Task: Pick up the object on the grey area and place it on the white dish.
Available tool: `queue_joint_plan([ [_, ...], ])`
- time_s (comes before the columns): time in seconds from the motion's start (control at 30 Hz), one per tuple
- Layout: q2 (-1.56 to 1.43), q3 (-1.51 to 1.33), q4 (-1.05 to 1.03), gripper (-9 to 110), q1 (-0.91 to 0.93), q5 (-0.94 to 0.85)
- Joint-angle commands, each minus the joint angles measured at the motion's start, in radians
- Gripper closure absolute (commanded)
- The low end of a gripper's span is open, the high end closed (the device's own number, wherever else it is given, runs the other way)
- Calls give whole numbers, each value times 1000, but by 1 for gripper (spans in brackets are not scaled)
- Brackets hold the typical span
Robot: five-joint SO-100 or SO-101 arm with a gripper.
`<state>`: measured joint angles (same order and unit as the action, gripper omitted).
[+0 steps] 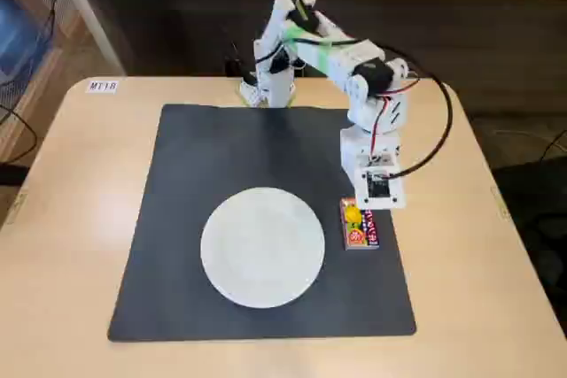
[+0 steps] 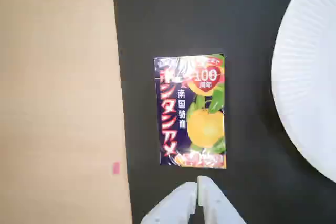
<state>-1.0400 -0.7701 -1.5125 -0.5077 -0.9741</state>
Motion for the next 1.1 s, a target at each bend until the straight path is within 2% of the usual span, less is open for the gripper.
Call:
queue_joint_plan([
  [0.0, 169, 377, -143, 102, 6, -34],
  [0.07, 244, 480, -175, 102, 17, -41],
  [0.47, 331, 511, -173, 102, 43, -103],
  [0.5, 339, 511, -175, 100, 44, -103],
  [0.6, 353, 511, -178, 85, 52, -112],
  [0.73, 341, 511, -179, 71, 57, -124],
  [1.07, 334, 500, -181, 65, 97, -149],
])
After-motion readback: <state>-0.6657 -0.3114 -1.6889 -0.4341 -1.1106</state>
